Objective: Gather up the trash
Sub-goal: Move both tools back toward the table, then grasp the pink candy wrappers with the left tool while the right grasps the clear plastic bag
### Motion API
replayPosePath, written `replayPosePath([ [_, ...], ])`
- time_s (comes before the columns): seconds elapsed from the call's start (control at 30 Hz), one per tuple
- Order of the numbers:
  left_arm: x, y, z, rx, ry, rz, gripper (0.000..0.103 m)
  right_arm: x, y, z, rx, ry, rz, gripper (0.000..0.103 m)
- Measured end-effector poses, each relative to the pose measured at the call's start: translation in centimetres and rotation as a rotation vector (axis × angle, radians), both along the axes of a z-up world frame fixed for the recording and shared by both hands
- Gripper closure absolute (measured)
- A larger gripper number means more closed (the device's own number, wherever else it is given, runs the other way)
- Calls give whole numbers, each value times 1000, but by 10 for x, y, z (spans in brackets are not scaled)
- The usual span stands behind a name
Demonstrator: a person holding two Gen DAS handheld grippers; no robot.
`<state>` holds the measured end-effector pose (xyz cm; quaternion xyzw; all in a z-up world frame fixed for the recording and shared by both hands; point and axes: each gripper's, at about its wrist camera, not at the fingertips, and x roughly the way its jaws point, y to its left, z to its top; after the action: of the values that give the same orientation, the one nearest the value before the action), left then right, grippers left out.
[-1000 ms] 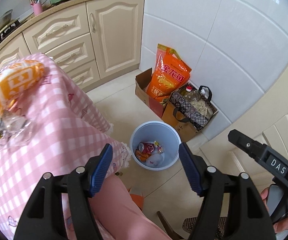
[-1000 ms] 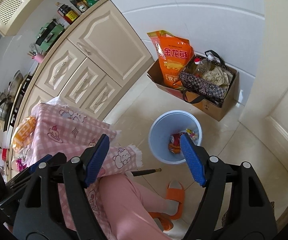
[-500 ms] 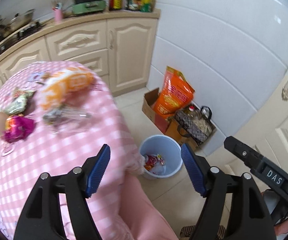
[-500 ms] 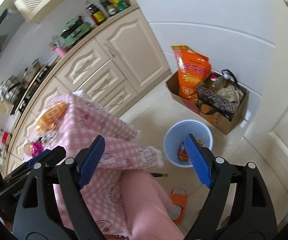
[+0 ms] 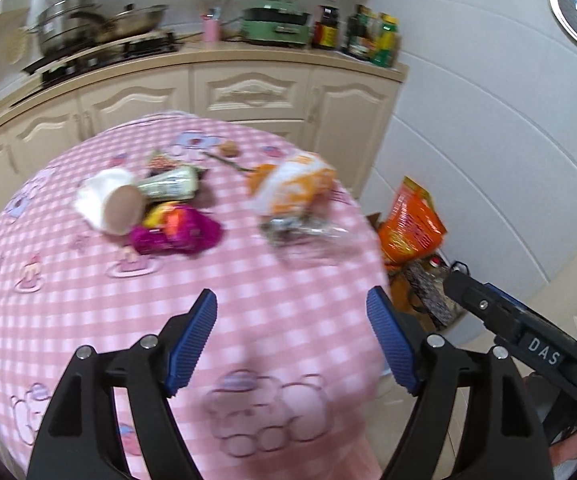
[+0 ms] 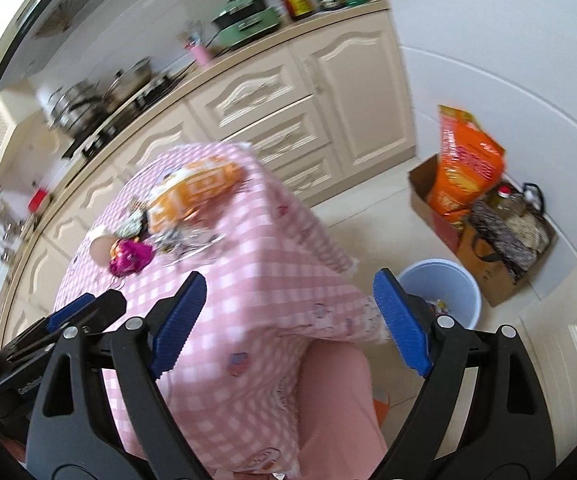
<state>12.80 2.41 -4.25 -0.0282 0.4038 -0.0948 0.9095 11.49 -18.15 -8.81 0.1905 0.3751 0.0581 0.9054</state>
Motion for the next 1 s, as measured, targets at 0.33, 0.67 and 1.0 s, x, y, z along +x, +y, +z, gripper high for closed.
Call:
replayPosePath([
  [0.33, 9, 68, -6, -31, 29, 156, 23, 40, 64, -1, -67, 11, 171, 19],
  [0.67, 24, 99, -18, -48, 73, 231, 22, 84, 96, -12, -99, 38, 229, 19],
  [1.0, 62, 99, -28, -57, 145, 234, 22, 96, 107, -23, -137, 5, 289, 41],
])
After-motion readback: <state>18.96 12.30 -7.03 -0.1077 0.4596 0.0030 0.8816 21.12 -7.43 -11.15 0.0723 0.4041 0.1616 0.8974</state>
